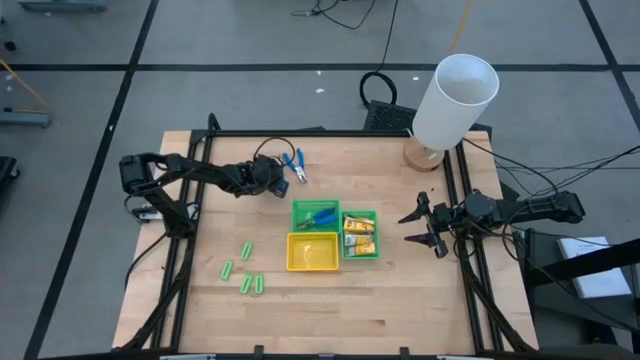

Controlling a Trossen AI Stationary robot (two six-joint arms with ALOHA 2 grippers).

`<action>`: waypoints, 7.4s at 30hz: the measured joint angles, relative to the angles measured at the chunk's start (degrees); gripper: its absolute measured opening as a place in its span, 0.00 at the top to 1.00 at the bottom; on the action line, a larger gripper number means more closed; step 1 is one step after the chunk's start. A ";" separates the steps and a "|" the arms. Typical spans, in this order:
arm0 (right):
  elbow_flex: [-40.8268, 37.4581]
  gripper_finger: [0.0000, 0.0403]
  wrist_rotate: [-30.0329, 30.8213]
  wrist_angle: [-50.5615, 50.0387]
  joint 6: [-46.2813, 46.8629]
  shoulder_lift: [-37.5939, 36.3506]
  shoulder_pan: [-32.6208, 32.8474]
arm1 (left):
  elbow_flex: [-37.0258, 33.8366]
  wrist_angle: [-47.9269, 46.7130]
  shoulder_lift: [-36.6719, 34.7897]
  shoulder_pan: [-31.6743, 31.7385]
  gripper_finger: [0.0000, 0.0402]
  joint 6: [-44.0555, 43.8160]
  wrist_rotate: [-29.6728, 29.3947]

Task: Pick & Place School Supplies
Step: Put the blue hole puncher into the right green bin

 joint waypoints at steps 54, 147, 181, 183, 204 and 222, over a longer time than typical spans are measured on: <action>0.00 0.44 0.00 0.00 0.00 0.00 0.01 | -0.18 16.80 -16.24 -10.90 0.88 24.37 10.98; 0.00 0.44 0.00 0.00 0.00 0.02 0.02 | -0.11 28.49 -0.31 -14.51 0.86 47.12 23.24; 0.00 0.44 0.01 -0.01 0.00 0.01 0.02 | -0.11 39.68 -0.33 -13.28 0.60 36.48 -4.56; 0.00 0.44 0.01 0.00 0.00 0.02 0.01 | -0.11 37.90 -0.35 -11.53 0.62 31.24 -5.32; 0.00 0.44 0.02 -0.02 0.00 0.00 0.02 | -0.13 24.26 -0.35 5.77 0.21 -1.73 2.39; 0.00 0.44 0.00 0.00 0.01 0.00 0.01 | 16.88 18.70 15.91 4.66 0.30 4.48 12.05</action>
